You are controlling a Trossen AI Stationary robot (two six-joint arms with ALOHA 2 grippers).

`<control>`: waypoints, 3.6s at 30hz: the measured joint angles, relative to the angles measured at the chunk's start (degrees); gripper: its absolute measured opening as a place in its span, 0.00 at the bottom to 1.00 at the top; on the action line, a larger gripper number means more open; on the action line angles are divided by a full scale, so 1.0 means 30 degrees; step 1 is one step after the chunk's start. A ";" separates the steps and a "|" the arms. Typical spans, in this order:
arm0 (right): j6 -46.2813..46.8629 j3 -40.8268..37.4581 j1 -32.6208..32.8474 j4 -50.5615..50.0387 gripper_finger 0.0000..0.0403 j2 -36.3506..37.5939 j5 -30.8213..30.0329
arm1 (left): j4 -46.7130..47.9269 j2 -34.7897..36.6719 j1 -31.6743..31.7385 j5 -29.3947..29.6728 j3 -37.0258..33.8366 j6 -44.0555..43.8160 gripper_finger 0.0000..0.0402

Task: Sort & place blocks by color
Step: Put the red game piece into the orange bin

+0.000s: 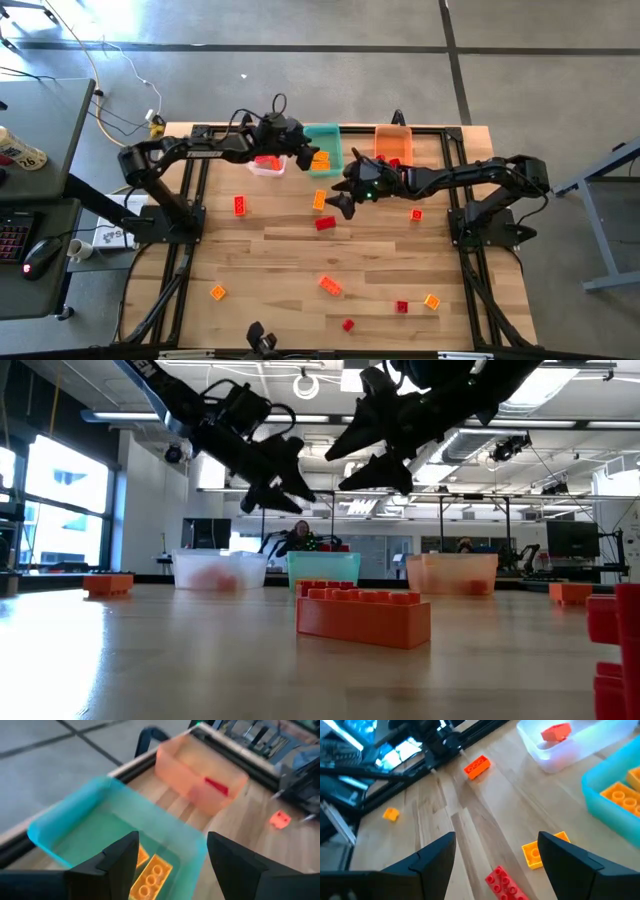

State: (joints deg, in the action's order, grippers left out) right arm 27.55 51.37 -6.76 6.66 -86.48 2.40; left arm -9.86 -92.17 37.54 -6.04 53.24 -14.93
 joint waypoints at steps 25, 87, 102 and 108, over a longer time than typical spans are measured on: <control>-0.5857 0.0000 0.0058 -0.0152 0.66 -0.1728 0.2803 | 1.0791 0.9224 -0.2109 -0.0587 0.0005 0.0003 0.54; -0.6530 0.0036 0.1120 0.0802 0.29 -0.7264 0.2433 | 1.3267 0.9496 -0.2200 0.0596 0.0005 -0.0302 0.54; -0.2563 -0.0022 0.2814 -0.1891 0.29 -0.4551 -0.2244 | 1.5126 0.9488 -0.2186 0.1959 0.0005 0.0696 0.54; -0.1392 -0.0022 0.2807 -0.3024 0.29 -0.2693 -0.5255 | 1.5673 0.9488 -0.2186 0.1953 0.0005 0.0703 0.54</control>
State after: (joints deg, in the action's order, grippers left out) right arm 23.37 51.31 1.66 -2.42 -94.56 -13.37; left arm 37.16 -63.70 30.98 -0.19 53.25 -12.82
